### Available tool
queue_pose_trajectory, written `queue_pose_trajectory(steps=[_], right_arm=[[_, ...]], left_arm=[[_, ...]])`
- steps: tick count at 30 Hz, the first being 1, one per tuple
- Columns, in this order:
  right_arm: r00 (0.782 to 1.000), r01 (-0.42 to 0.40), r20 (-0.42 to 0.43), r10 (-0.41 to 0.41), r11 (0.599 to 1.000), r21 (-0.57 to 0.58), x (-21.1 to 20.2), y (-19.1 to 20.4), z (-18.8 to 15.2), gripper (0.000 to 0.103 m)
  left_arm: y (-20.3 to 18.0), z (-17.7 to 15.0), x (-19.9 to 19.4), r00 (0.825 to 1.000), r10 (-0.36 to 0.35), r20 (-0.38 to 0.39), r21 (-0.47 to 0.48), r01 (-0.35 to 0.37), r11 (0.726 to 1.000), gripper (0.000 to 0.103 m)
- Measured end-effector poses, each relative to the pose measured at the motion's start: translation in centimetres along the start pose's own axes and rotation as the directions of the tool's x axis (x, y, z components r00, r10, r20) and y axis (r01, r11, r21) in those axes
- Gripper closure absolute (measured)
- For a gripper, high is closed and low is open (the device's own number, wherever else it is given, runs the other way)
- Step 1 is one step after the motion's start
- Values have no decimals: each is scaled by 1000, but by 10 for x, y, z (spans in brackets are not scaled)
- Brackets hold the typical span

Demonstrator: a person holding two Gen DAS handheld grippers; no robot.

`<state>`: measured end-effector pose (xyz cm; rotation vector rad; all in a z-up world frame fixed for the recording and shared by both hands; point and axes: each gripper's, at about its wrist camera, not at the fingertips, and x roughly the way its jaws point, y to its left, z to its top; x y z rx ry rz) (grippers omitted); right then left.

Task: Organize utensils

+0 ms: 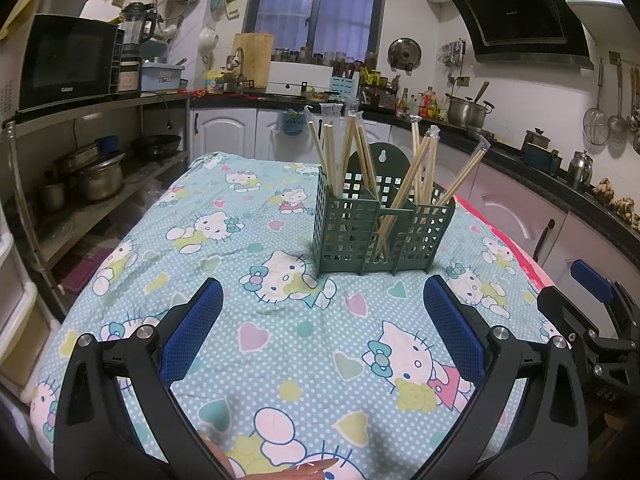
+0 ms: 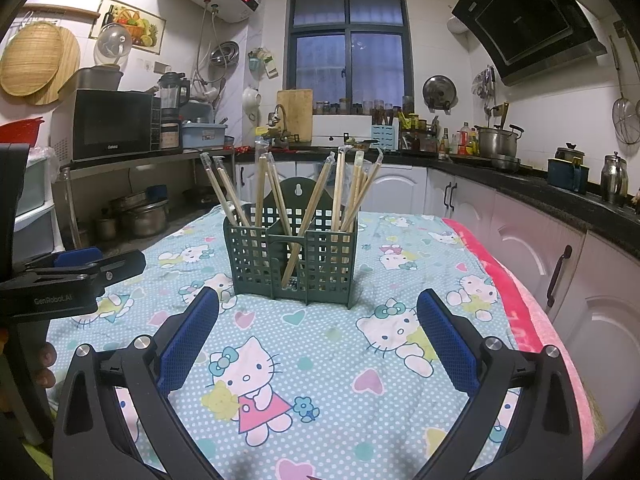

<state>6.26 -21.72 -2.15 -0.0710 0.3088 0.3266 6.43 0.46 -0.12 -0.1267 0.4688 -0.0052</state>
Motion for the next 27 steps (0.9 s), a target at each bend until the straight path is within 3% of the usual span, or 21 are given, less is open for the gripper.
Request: queue_pose_trajectory(steps=[27], right_arm=[[1000,1,1,-1,1000,0,0,1,0,7]], left_arm=[[0,1,1,1000,-15,-14,-15,15,1000,11]])
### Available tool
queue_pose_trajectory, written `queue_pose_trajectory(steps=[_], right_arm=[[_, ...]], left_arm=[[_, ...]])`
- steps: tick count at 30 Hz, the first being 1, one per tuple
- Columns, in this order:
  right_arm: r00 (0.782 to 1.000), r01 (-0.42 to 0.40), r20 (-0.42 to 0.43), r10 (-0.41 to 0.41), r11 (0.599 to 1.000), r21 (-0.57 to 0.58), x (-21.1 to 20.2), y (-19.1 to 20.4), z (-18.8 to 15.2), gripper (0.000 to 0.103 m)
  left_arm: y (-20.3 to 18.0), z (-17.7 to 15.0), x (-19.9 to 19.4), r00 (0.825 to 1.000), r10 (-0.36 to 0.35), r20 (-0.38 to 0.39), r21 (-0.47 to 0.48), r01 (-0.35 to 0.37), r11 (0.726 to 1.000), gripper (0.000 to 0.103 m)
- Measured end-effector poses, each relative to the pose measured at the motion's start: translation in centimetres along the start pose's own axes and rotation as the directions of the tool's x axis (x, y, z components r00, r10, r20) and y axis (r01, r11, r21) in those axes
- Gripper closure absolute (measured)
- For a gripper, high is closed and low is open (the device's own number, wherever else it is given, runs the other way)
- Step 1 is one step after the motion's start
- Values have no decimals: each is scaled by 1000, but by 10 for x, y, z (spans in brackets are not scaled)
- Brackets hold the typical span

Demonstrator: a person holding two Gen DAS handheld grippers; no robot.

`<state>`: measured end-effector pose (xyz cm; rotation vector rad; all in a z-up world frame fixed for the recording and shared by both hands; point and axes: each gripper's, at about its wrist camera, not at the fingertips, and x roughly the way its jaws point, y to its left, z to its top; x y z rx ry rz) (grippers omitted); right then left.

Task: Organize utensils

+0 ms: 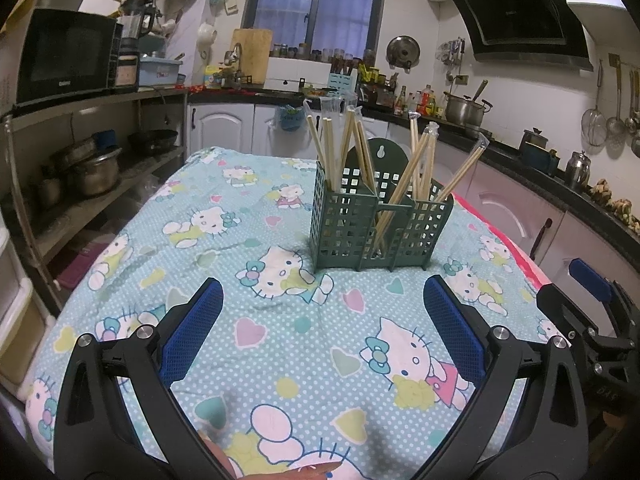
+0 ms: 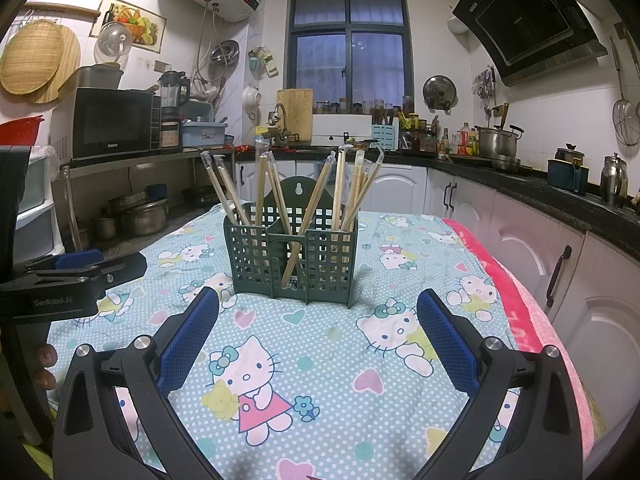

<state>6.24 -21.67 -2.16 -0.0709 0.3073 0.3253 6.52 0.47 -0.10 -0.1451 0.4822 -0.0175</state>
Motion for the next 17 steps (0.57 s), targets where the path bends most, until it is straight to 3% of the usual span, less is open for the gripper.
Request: queue_pose_trajectory(steps=[9,13,16,17], right_arm=[[1000,13,-5,-13,1000,9,1,-3,-1,7],[998,41,-61,-36,996,83,14,-25,3,7],[966,175,-213,-145,977,126,51,-68,7,7],[934,242,-296,-198,963,120,73,-89,7,7]], left_arm=[[3,-4,12,998,18,-56,-17,-19,1000,11],[21,2,26,993,43,-113,-57,-50,997,11],[54,17,63,964,135,-231,-68,-154,986,11],[68,24,80,946,188,-265,-62,-211,976,11]])
